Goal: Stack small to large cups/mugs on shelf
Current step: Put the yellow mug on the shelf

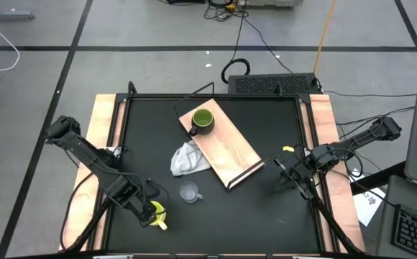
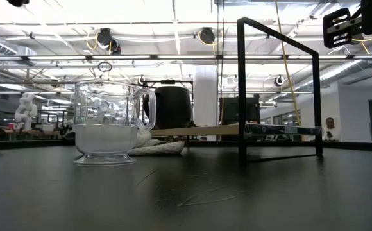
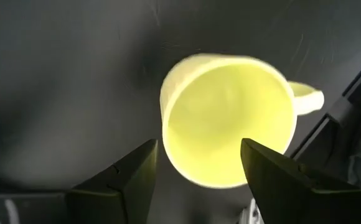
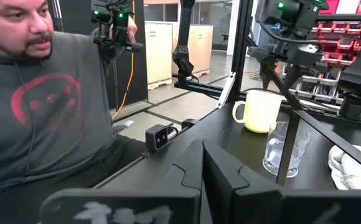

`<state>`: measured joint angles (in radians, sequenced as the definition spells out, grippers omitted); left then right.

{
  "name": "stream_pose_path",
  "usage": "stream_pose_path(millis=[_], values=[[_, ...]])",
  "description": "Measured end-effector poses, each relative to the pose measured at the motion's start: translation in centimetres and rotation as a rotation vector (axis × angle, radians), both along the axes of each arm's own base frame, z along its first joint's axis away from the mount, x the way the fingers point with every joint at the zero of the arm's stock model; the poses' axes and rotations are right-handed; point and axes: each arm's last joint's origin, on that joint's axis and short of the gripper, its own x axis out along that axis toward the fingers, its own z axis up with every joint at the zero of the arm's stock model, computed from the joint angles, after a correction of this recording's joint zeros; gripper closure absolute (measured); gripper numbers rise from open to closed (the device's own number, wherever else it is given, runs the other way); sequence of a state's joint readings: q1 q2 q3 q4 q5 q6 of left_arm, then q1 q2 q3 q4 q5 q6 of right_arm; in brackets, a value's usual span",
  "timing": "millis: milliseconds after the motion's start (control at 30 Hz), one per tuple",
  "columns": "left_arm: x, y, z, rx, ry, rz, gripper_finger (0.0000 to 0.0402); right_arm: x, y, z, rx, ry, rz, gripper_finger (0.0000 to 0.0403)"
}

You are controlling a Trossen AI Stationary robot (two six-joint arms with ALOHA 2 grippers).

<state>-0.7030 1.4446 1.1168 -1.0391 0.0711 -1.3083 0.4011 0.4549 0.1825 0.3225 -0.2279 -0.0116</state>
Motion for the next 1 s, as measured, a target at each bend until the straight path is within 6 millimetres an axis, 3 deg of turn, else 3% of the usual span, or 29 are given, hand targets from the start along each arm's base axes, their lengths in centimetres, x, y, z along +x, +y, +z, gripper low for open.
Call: stream_pose_path(millis=[467,1000], values=[[0.8,1.1,0.0,0.010,0.016,0.213,0.0169,0.0,0.0,-0.1,0.035,0.040,-0.002,0.0403],[0.5,0.5,0.0,-0.019,0.030,0.237,0.0170,0.0,0.0,-0.4,0.019,0.070,-0.002,0.0403]])
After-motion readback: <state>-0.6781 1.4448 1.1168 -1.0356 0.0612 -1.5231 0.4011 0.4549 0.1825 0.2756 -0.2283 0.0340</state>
